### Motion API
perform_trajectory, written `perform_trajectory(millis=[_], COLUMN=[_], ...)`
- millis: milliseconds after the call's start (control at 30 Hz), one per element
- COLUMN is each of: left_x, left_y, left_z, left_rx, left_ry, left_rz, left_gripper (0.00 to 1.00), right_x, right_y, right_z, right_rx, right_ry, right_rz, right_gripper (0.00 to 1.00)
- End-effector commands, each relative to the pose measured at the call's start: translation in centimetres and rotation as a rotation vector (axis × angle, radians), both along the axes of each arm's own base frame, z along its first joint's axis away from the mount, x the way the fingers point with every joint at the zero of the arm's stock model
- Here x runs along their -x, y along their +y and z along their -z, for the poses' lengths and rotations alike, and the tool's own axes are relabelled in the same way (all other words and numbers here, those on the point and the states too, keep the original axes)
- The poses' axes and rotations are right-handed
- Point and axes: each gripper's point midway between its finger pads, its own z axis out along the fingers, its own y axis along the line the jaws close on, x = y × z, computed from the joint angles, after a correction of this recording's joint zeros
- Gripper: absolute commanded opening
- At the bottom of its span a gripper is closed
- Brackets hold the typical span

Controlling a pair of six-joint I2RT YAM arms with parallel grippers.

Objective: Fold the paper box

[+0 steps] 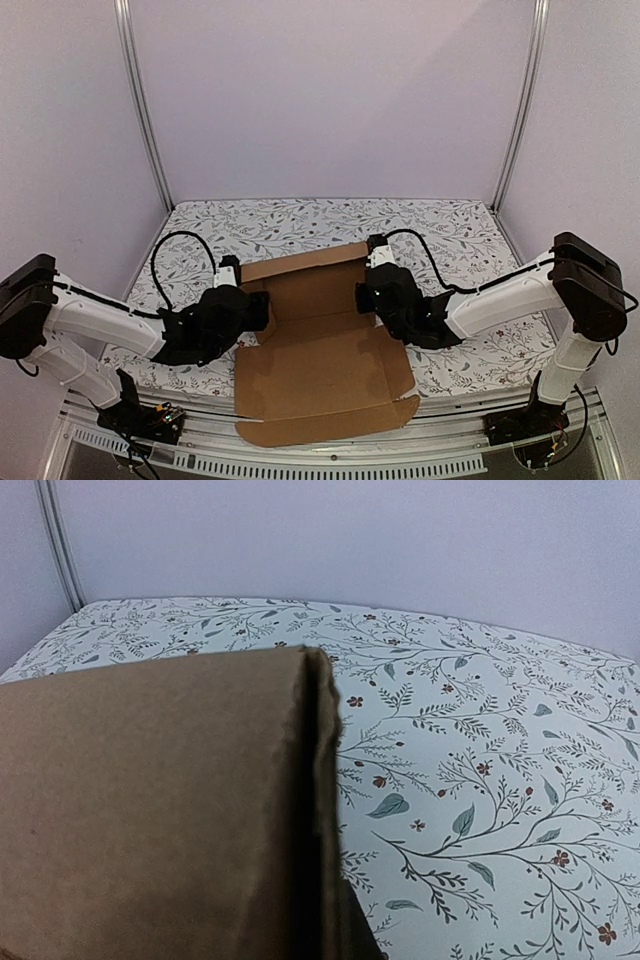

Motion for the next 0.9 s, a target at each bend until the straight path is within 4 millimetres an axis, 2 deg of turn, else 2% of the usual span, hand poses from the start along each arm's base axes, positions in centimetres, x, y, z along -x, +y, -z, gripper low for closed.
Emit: perform_trajectory(millis=[0, 233, 367, 533, 767, 867], left_x=[0.6, 1.1, 1.4, 1.4, 1.1, 0.9], left_y=[0.5, 1.6, 1.8, 1.5, 0.8, 0.4], left_z=[1.3, 1.3, 1.7, 1.9, 1.3, 0.6], left_rx=[-0.017, -0.021, -0.039, -0.099, -0.136, -0.156], left_ry=[-0.015, -0.036, -0.03, -0.017, -0.031, -0.043], left_rz=[-0.001, -0.023, -0.035, -0.049, -0.041, -0.03], left_gripper=[0.5, 0.52, 0.5, 0.35, 0.01, 0.0], right_x=[0.2, 0.2, 0.2, 0.2, 0.3, 0.4], right_y=[0.2, 0.2, 0.2, 0.2, 0.6, 1.1], right_z=[-0.4, -0.3, -0.3, -0.3, -0.4, -0.3], right_rx=[-0.093, -0.104, -0.102, -0.105, -0.133, -0.154], right_ry=[0.001, 0.005, 0.006, 0.005, 0.022, 0.04], right_rz=[0.016, 0.021, 0.019, 0.021, 0.008, -0.012], right_gripper=[0.0, 0.0, 0.0, 0.0, 0.0, 0.0])
